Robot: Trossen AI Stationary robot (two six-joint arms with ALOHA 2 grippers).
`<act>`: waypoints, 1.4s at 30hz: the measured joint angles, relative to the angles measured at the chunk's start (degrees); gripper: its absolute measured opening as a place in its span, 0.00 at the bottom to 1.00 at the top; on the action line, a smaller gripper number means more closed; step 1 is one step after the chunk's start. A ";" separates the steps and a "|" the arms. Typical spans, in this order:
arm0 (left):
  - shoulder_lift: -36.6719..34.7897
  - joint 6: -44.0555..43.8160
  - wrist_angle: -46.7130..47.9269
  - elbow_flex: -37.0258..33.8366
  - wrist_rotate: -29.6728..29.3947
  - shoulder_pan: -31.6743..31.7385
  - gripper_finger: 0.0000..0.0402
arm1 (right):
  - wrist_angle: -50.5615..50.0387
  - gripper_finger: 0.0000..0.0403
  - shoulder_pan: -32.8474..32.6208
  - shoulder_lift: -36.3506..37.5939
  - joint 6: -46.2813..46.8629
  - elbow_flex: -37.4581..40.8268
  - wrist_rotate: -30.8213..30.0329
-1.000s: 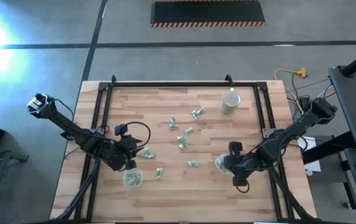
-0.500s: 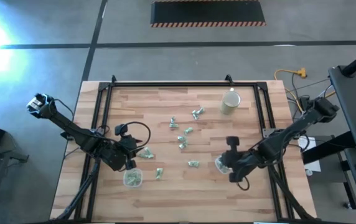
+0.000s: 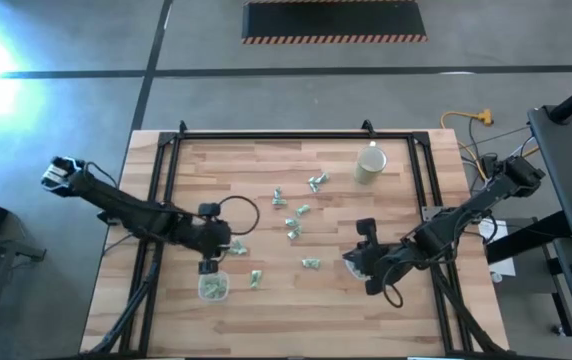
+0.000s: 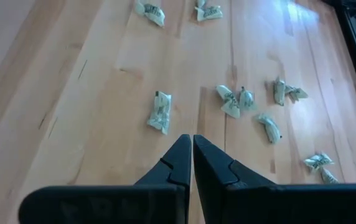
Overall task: Pick and place Stevia / Truvia into bins
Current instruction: Put the stevia packet into the left transparent container
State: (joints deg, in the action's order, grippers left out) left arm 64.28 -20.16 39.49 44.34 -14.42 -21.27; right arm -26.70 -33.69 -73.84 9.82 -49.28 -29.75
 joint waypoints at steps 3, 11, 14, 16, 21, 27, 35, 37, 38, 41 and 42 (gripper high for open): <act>3.94 2.76 0.01 0.00 5.46 3.98 0.29 | 0.01 0.02 0.00 -0.01 0.05 0.00 -0.01; 15.31 5.49 -0.05 0.79 13.29 11.00 0.29 | 0.01 0.02 0.00 0.02 0.07 0.02 -0.01; 18.99 6.02 0.03 1.02 14.32 11.58 0.29 | 0.00 0.02 0.00 0.02 0.04 0.05 0.02; 20.76 6.10 0.00 1.35 14.64 11.68 0.29 | -0.02 0.02 0.00 0.02 0.04 0.16 0.02; 22.99 6.73 -0.03 2.05 14.94 11.66 0.29 | -0.07 0.02 0.00 0.02 -0.35 0.21 0.04; 24.06 7.24 -0.41 2.13 15.43 11.66 0.29 | -0.04 0.02 -0.04 0.02 -0.67 0.33 0.06; 23.97 7.32 -0.45 2.08 15.48 11.68 0.11 | -0.07 0.02 -0.02 0.02 -1.07 0.33 0.06; 23.95 7.37 -0.30 2.19 15.47 11.68 0.04 | -0.05 0.02 -0.02 0.02 -1.08 0.33 0.06; 23.91 7.41 -0.07 2.36 15.49 11.68 0.02 | -0.06 0.02 -0.02 0.02 -1.07 0.33 0.06; 23.71 7.45 0.47 2.87 15.49 11.68 0.02 | -0.05 0.02 -0.02 0.02 -1.07 0.33 0.06; 23.49 7.50 0.60 3.00 15.48 11.68 0.02 | -0.04 0.02 -0.02 0.03 -1.07 0.33 0.06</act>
State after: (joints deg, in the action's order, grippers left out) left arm 87.77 -12.66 40.10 47.33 1.06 -9.58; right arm -26.74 -33.71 -73.81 8.75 -48.95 -29.69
